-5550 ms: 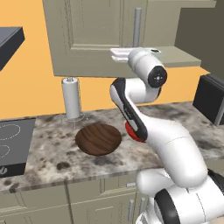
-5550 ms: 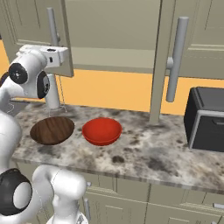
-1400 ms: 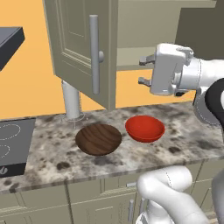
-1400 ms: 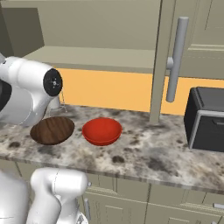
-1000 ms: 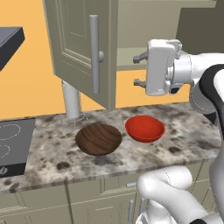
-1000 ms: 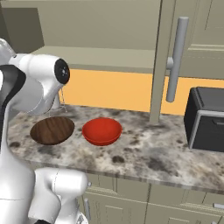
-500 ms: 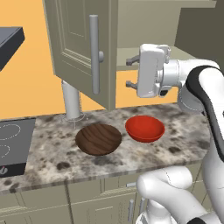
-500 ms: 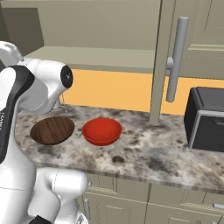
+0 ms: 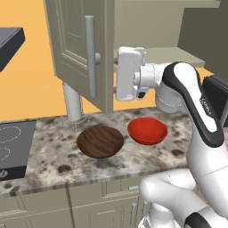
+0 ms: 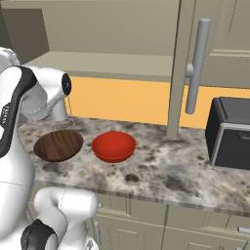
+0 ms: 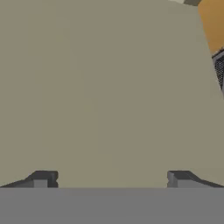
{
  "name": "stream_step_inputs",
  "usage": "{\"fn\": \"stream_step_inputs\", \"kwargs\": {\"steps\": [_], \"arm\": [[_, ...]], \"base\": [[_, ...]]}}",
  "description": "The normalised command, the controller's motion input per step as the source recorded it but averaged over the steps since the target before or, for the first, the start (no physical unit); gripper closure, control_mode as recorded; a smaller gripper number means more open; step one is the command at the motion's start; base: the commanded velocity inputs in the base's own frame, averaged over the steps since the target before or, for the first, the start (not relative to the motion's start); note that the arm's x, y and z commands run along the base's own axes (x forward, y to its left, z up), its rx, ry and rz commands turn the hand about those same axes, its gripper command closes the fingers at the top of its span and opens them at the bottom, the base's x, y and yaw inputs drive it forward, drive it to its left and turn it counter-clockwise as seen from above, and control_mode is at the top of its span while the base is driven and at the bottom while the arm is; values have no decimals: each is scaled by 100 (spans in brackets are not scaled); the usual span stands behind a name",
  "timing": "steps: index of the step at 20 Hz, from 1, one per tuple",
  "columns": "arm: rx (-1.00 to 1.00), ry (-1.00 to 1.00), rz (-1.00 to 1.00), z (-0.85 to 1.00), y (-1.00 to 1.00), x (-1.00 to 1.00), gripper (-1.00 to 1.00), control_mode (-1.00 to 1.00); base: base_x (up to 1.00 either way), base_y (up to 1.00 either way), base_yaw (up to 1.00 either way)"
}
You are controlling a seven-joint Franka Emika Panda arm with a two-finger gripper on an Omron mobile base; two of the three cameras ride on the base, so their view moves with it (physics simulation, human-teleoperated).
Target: Open the cabinet. Pick the bowls from the counter and place them in the cabinet. Then close the cabinet.
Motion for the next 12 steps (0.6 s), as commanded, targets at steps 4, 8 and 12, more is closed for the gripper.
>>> {"fn": "stream_step_inputs", "kwargs": {"steps": [4,8,12], "arm": [[6,27,19,-9,100,-11,-100,-100],[0,24,12,-12,100,-46,-100,-100],[-4,16,4,-49,100,-43,-100,-100]], "base": [[0,0,0],[0,0,0],[0,0,0]]}}
